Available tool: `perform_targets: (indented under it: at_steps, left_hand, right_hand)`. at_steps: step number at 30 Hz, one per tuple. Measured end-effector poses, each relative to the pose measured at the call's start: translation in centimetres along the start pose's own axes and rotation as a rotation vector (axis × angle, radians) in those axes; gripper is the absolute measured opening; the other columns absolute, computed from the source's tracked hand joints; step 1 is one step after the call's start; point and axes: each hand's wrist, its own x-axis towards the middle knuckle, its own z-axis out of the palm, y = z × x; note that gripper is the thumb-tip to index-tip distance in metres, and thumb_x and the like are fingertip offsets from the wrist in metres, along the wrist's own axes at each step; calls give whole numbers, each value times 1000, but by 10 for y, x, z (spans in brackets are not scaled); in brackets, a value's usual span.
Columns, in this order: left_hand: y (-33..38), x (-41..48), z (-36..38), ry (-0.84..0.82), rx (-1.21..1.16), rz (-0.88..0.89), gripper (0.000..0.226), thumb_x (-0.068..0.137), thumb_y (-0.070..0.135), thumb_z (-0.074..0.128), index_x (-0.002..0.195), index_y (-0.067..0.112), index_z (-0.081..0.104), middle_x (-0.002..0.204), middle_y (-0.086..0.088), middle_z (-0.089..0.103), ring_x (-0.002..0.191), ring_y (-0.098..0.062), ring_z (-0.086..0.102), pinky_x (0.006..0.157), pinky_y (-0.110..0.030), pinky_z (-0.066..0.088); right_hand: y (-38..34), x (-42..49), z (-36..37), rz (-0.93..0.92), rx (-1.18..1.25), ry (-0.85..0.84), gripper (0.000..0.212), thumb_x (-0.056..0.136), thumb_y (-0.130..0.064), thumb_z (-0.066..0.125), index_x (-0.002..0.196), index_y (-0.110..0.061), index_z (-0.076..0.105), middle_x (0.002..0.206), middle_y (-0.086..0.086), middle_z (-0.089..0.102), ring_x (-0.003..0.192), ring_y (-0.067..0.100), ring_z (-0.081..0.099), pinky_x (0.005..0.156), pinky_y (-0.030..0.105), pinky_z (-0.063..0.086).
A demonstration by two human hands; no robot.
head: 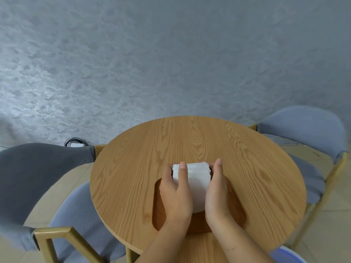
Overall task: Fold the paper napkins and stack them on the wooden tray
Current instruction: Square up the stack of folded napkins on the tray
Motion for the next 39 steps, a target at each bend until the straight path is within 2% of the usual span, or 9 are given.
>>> perform_targets:
  at_steps: [4, 7, 10, 14, 20, 27, 32, 35, 39]
  left_hand:
    - [1, 1, -2, 21, -39, -48, 39, 91, 68, 49, 68, 37, 45, 58, 23, 50, 55, 4, 45, 64, -27, 38]
    - [3, 2, -6, -54, -60, -54, 40, 89, 67, 51, 74, 30, 49, 62, 22, 55, 59, 4, 50, 64, -25, 42]
    - [3, -2, -16, -202, -88, -85, 44, 85, 64, 58, 94, 20, 62, 85, 10, 72, 82, -4, 68, 74, -22, 52]
    - [7, -12, -22, -225, -139, -106, 45, 82, 51, 65, 113, 18, 63, 104, -5, 75, 101, -25, 73, 87, -43, 59]
    - [4, -13, -28, -388, -165, -133, 53, 76, 13, 60, 128, 21, 59, 113, -6, 75, 108, -24, 73, 91, -40, 61]
    - [-6, -7, -25, -255, -64, -229, 38, 71, 4, 54, 105, 17, 62, 91, -14, 76, 85, -32, 75, 70, -39, 61]
    - [-5, -6, -22, -274, -60, -264, 38, 74, 6, 56, 109, 20, 64, 94, -7, 77, 87, -20, 75, 73, -29, 61]
    - [-4, -7, -17, -316, -75, -285, 41, 86, -8, 53, 118, 14, 66, 103, -8, 80, 96, -22, 78, 76, -33, 64]
    - [-3, -3, -18, -300, -40, -286, 37, 86, 2, 54, 119, 13, 67, 106, -9, 79, 100, -24, 77, 81, -39, 65]
  right_hand:
    - [4, -2, 4, 51, 16, -20, 84, 91, -76, 34, 128, -8, 67, 127, 13, 72, 122, 30, 66, 111, 52, 48]
    - [0, 3, 4, 59, 2, 54, 69, 102, -67, 33, 104, -10, 73, 98, 6, 79, 98, 27, 73, 91, 44, 55]
    - [0, 10, 0, 54, -8, 87, 65, 106, -60, 33, 81, -14, 72, 67, -3, 75, 78, 25, 71, 75, 39, 53]
    - [5, 10, -2, 64, 1, 65, 67, 106, -62, 31, 70, -22, 71, 66, -3, 74, 73, 23, 70, 74, 39, 53]
    - [4, 11, -4, 121, 17, 49, 69, 106, -62, 29, 72, -21, 72, 71, 3, 78, 67, 20, 72, 67, 34, 53]
    - [4, 9, -4, 162, 75, 47, 70, 104, -66, 31, 63, -24, 70, 66, 0, 73, 64, 19, 70, 67, 34, 51]
    - [-1, 11, -7, 189, 134, 30, 72, 102, -70, 32, 65, -27, 77, 69, 0, 77, 66, 19, 74, 71, 36, 54]
    - [2, 6, -6, 232, 106, -38, 70, 100, -72, 34, 86, -21, 79, 79, 4, 82, 73, 21, 79, 72, 35, 57]
    - [3, 5, -8, 260, 86, -107, 76, 98, -76, 31, 89, -19, 80, 90, 9, 82, 79, 22, 80, 76, 38, 60]
